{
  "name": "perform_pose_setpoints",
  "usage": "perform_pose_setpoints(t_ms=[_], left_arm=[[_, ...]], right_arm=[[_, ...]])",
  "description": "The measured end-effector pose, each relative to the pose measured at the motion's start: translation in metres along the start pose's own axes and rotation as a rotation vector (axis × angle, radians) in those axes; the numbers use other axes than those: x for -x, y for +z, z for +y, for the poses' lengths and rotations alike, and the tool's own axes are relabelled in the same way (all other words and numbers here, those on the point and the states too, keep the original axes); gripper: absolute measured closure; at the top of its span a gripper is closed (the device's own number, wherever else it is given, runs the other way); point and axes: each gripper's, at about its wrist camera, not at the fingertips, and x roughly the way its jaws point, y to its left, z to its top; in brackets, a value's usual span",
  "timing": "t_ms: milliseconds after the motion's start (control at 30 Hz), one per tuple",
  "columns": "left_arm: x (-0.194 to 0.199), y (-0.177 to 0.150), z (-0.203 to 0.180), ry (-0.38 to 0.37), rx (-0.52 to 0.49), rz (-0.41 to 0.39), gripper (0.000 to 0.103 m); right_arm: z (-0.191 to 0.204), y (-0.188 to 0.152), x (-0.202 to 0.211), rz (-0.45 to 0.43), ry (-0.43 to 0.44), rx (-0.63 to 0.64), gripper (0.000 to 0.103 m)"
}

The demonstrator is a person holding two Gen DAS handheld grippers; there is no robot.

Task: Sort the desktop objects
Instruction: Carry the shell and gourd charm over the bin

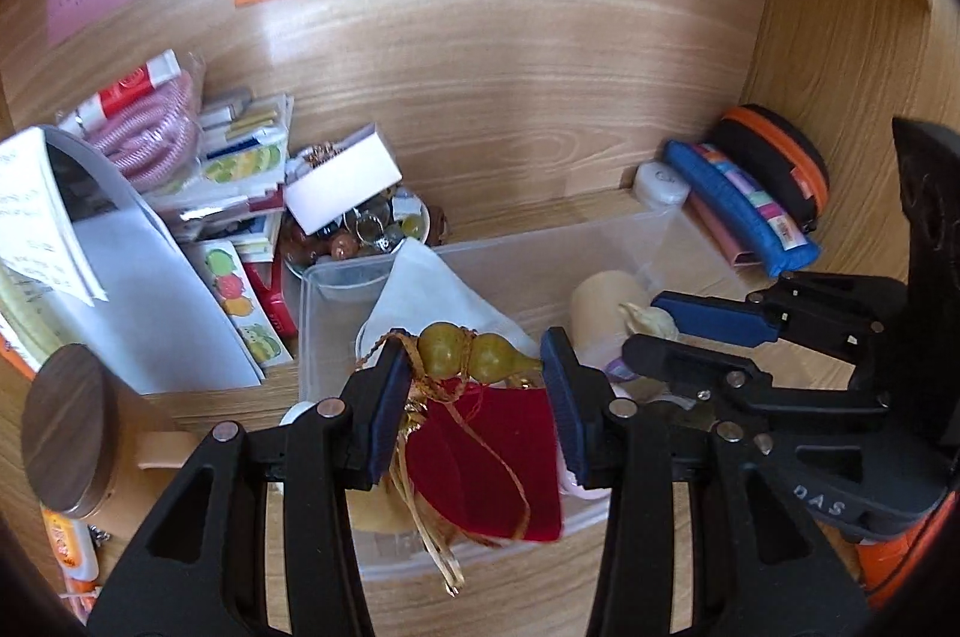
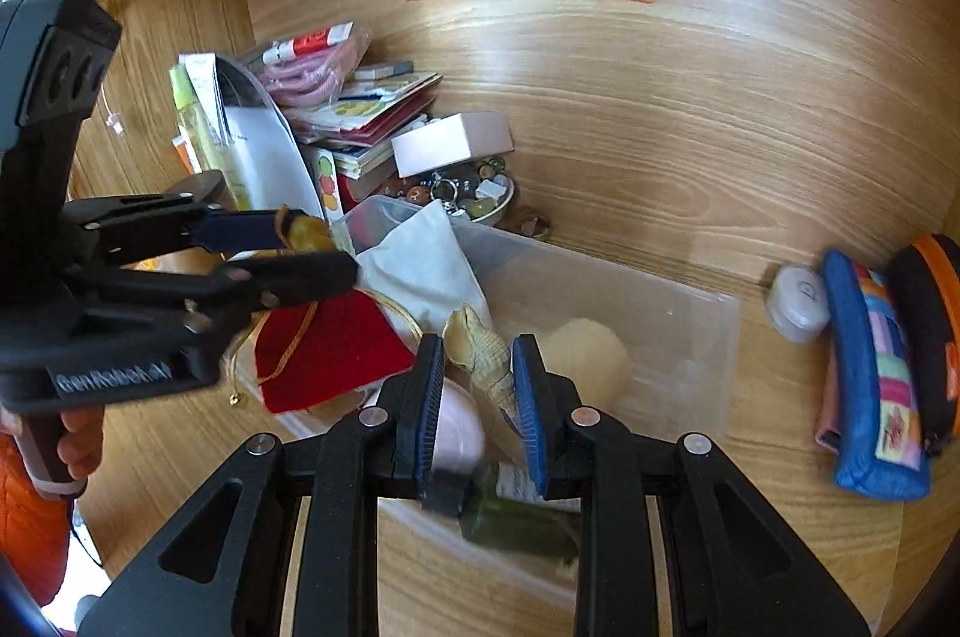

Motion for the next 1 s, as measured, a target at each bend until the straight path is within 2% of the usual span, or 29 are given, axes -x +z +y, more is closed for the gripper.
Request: perform_pose_setpoints(t_ms=[300,500,667,833,1000], left_arm=[[-0.019,-0.006,-0.002,0.031,-0.057,-0.003,0.06],[-0.023,-0.005,0.001,0.009,-0.06,0.001,0.059],[-0.025,-0.006,-0.002,0.026,-0.079,0.006,0.058],[-0.025,-0.007,-0.005,0.017,-0.092,0.007,0.049],[-0.024,-0.006,-0.005,0.008,-0.086,0.003,0.046]], right_arm=[[0.014,-0.002,-0.029,0.037,-0.012,0.056,0.081],[0.012,-0.003,-0.033,0.038,-0.021,0.062,0.081],[0.015,-0.004,-0.033,0.032,-0.038,0.098,0.081],[0.011,-0.005,-0.03,0.034,-0.034,0.097,0.081],[0.008,-0.004,-0.023,0.012,-0.038,0.089,0.077]])
